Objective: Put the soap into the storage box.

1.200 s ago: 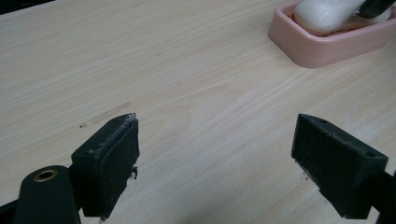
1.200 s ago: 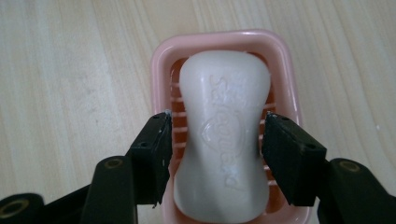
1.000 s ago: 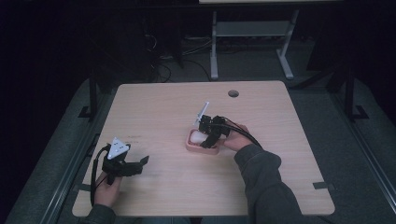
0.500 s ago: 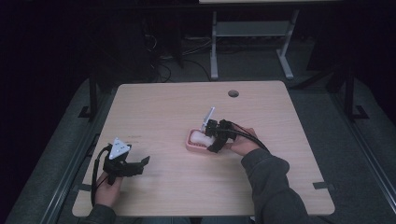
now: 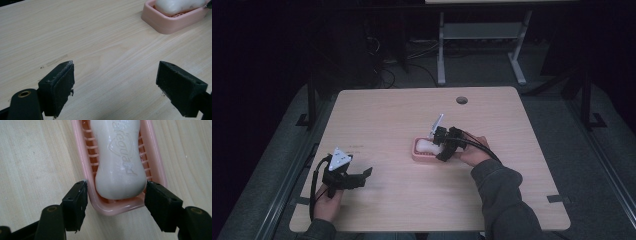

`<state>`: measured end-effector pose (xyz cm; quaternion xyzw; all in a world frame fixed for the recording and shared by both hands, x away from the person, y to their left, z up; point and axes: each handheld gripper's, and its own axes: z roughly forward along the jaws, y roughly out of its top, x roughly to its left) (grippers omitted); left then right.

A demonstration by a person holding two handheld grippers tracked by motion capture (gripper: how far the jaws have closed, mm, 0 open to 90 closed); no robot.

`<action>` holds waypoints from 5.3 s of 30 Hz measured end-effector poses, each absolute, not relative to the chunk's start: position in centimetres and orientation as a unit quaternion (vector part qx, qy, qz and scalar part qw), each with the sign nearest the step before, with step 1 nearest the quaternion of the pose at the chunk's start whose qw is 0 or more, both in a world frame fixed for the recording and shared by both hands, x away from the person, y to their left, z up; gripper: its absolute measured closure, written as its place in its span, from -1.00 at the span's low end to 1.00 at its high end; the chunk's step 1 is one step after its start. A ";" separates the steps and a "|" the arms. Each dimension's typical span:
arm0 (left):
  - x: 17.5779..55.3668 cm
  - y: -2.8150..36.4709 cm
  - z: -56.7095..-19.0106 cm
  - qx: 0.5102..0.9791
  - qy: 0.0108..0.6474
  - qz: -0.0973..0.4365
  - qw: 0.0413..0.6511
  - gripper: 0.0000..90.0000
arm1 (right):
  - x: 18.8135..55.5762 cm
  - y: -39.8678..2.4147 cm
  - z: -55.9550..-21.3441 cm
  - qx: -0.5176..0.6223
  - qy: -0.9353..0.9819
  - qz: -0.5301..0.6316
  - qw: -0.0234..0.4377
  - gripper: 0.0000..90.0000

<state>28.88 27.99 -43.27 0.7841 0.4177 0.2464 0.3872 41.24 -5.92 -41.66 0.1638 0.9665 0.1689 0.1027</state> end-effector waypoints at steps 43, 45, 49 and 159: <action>28.8 27.8 -43.4 0.791 0.412 0.244 0.382 -0.67 | 37.6 -13.0 -40.1 0.246 0.932 0.250 0.087 -0.33; 28.8 27.8 -43.4 0.790 0.412 0.245 0.383 -0.67 | 37.3 -13.3 -39.9 0.245 0.930 0.259 0.092 -0.32; 28.8 27.8 -43.4 0.790 0.412 0.245 0.383 -0.67 | 37.0 -13.9 -39.8 0.250 0.927 0.264 0.092 -0.32; 28.6 27.8 -43.4 0.790 0.412 0.249 0.381 -0.67 | 23.8 -24.9 -44.8 0.359 0.865 0.332 0.112 -0.45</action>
